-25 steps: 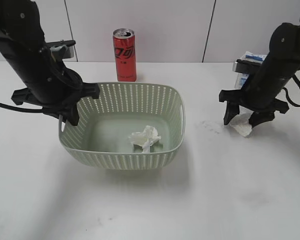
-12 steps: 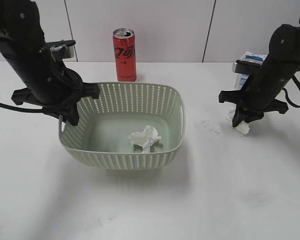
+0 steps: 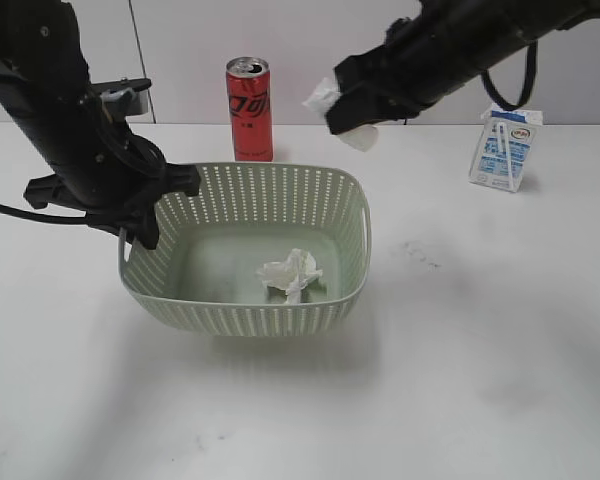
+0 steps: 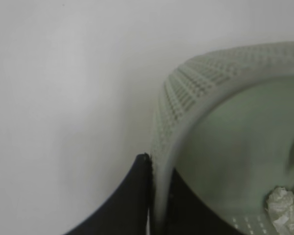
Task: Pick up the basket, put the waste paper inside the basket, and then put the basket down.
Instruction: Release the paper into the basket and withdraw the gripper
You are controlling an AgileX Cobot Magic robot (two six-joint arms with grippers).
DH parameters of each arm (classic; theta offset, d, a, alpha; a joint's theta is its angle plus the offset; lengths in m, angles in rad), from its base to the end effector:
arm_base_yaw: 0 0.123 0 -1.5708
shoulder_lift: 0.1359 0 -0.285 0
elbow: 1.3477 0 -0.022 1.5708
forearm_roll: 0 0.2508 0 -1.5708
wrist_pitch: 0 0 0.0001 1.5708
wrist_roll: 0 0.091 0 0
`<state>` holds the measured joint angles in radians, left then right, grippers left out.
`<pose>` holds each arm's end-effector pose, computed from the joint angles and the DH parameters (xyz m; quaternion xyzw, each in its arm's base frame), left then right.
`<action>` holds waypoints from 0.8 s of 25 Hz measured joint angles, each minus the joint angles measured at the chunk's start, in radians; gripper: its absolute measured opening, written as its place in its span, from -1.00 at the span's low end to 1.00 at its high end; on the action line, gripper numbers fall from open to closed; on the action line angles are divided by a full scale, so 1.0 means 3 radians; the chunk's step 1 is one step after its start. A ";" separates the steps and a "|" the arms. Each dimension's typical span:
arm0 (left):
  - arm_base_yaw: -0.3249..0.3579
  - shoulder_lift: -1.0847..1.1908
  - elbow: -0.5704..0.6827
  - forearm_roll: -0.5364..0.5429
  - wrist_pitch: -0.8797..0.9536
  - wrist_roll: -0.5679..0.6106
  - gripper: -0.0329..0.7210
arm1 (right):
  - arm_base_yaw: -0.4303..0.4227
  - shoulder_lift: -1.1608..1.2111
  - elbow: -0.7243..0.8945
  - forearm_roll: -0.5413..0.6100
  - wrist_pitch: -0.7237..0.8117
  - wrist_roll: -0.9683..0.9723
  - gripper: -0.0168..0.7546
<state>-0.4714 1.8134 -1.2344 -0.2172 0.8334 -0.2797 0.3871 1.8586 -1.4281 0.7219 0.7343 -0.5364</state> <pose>0.3137 -0.1762 0.2019 0.0322 0.9881 -0.1270 0.0808 0.3634 0.1917 0.2532 -0.2283 0.8998 0.2756 0.2496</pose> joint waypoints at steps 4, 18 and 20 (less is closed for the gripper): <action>0.0000 0.0000 0.0000 0.0000 0.0000 0.0000 -0.94 | 0.0376 -0.0025 -0.0017 -0.0023 -0.0087 -0.0221 -0.87; 0.0000 0.0000 0.0000 0.0048 -0.0078 0.0000 -0.94 | 0.0524 0.0045 -0.0057 -0.0159 -0.0075 -0.0233 0.70; 0.0000 0.0000 0.0000 0.0052 -0.0088 0.0000 -0.94 | 0.0524 0.0045 -0.0092 -0.0170 -0.0020 -0.0193 0.70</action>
<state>-0.4714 1.8134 -1.2344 -0.2015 0.8070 -0.2797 0.5443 1.8721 -1.4558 0.6708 0.7282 -0.5944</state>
